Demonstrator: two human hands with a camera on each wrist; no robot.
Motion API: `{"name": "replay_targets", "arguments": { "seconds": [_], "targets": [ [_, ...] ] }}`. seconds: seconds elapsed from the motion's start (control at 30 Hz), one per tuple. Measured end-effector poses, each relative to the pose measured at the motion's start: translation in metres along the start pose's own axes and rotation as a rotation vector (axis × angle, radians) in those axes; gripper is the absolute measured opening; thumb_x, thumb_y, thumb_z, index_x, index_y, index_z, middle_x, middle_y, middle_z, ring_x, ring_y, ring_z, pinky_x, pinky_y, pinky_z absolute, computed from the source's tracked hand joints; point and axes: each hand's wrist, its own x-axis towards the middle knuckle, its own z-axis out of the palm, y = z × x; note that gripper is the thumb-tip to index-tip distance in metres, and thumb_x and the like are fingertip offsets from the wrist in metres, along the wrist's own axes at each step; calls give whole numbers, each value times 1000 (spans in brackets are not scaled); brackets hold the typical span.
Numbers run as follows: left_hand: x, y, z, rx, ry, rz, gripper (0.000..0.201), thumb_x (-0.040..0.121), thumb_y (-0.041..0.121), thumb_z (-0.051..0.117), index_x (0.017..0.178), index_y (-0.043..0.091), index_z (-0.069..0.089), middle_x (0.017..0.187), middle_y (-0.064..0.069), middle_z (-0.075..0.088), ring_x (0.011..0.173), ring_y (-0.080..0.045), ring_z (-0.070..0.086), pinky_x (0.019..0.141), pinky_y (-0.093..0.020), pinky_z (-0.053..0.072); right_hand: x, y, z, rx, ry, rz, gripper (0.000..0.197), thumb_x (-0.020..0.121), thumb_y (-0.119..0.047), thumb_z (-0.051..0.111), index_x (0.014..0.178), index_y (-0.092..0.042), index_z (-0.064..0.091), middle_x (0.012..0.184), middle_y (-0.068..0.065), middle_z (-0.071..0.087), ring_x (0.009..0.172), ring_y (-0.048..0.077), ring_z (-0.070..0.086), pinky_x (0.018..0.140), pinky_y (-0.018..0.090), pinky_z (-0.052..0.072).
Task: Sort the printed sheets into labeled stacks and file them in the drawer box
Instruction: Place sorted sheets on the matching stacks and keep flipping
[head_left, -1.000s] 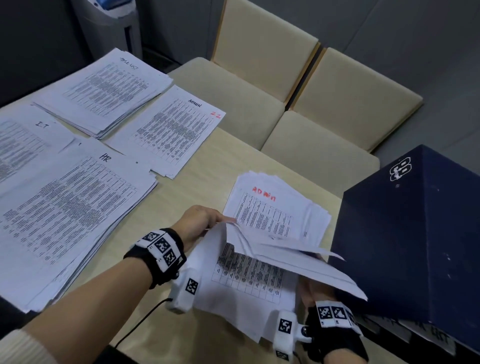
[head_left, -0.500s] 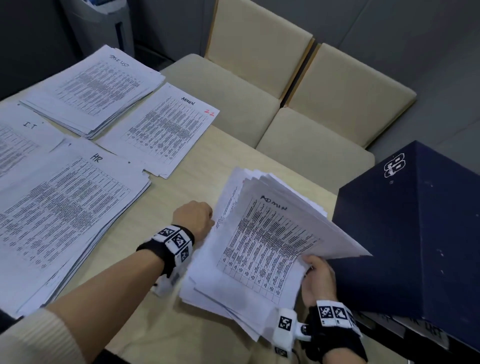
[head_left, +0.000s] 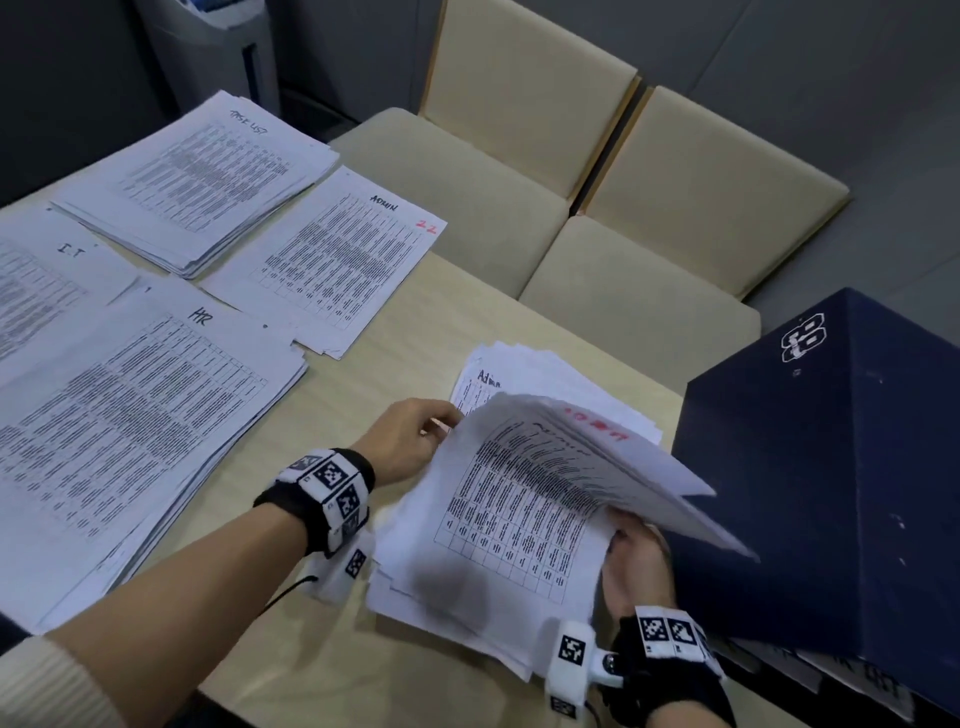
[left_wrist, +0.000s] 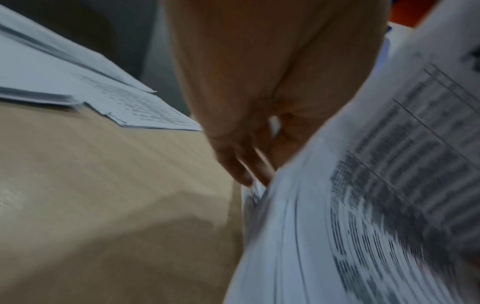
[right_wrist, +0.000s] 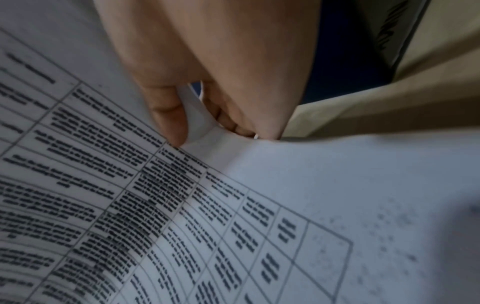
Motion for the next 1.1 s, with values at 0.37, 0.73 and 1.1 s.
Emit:
{"name": "replay_targets", "arguments": {
  "seconds": [0.37,0.73,1.1],
  "targets": [
    [10,4,14,608,117,-212,43,94,34,60,61,14,42,60,-2,49,65,-28,55,56,-28,36,3,-7,-9,-135,49,-21,18,80,10,53,80,-8,55,94,13,61,97,30,58,94,40,48],
    [-3,23,-10,563,104,265,34,102,33,48,71,22,51,59,8,52,54,-13,46,55,-29,35,4,-9,-2,90,-154,49,31,62,-4,49,91,-9,56,87,10,66,85,29,60,87,37,43],
    [-10,8,3,303,230,-318,19,90,29,64,101,16,57,97,1,59,89,-22,61,76,-33,51,10,0,5,-27,-59,-90,19,84,14,51,87,0,64,84,8,68,87,22,63,81,28,46]
  ]
}}
